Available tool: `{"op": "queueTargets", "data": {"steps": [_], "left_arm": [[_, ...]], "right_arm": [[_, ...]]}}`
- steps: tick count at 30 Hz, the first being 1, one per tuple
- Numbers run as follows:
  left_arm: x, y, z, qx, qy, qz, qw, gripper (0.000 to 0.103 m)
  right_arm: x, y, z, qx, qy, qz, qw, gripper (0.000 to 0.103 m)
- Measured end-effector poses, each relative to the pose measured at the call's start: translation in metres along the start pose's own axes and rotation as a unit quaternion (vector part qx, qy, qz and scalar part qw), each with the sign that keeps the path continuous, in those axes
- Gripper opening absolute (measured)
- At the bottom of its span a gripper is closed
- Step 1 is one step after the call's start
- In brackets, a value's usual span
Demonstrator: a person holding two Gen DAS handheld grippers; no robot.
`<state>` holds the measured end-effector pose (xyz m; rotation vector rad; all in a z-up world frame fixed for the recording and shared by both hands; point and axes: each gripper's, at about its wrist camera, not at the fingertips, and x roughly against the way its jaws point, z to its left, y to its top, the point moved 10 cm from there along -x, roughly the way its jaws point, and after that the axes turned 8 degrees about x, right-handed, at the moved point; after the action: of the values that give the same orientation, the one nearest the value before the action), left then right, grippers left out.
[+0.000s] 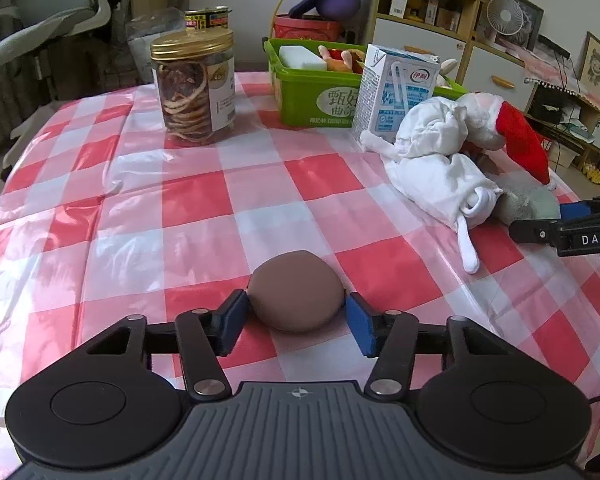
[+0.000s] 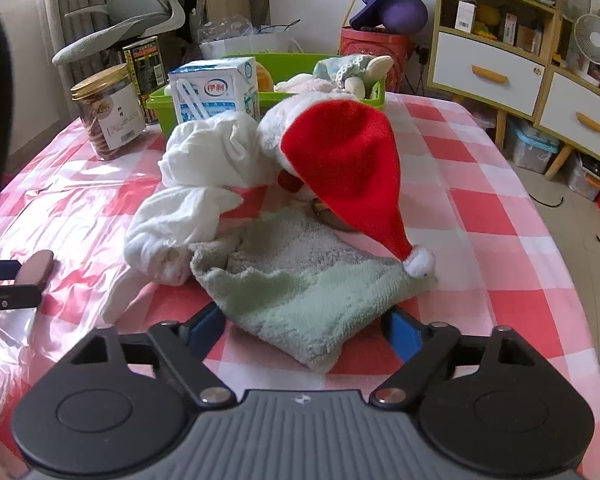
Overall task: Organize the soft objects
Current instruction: 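Grasp the brown round plush disc with the left tool while the right tool approaches the grey-green towel, then pinch the grey-green towel edge with the right tool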
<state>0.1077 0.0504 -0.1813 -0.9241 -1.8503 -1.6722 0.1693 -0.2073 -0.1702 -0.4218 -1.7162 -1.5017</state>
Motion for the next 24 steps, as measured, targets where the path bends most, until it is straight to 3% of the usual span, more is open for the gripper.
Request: {"op": "queueTargets", "data": {"steps": [2, 3, 8, 15, 20, 24], "left_arm": [[0.000, 0.001, -0.001, 0.002, 0.001, -0.002, 1.0000, 0.054], [-0.001, 0.002, -0.001, 0.003, 0.002, -0.002, 1.0000, 0.053], [-0.002, 0.006, -0.006, 0.006, -0.003, -0.005, 1.0000, 0.053], [0.001, 0.011, -0.011, 0.002, -0.011, -0.012, 0.9999, 0.052], [0.000, 0.009, -0.012, 0.000, -0.020, -0.004, 0.9998, 0.051], [-0.001, 0.005, -0.015, -0.009, -0.021, -0.001, 0.9997, 0.052]], "right_arm": [[0.001, 0.002, 0.001, 0.000, 0.002, -0.004, 1.000, 0.043], [0.001, 0.004, 0.003, 0.001, 0.008, -0.004, 1.000, 0.031], [0.005, 0.010, 0.010, -0.007, 0.043, -0.006, 0.999, 0.008], [0.018, 0.015, 0.042, 0.003, 0.115, -0.007, 0.993, 0.007], [0.029, 0.006, 0.080, 0.040, 0.184, 0.007, 0.982, 0.007], [0.031, -0.001, 0.092, 0.070, 0.186, 0.019, 0.980, 0.009]]}}
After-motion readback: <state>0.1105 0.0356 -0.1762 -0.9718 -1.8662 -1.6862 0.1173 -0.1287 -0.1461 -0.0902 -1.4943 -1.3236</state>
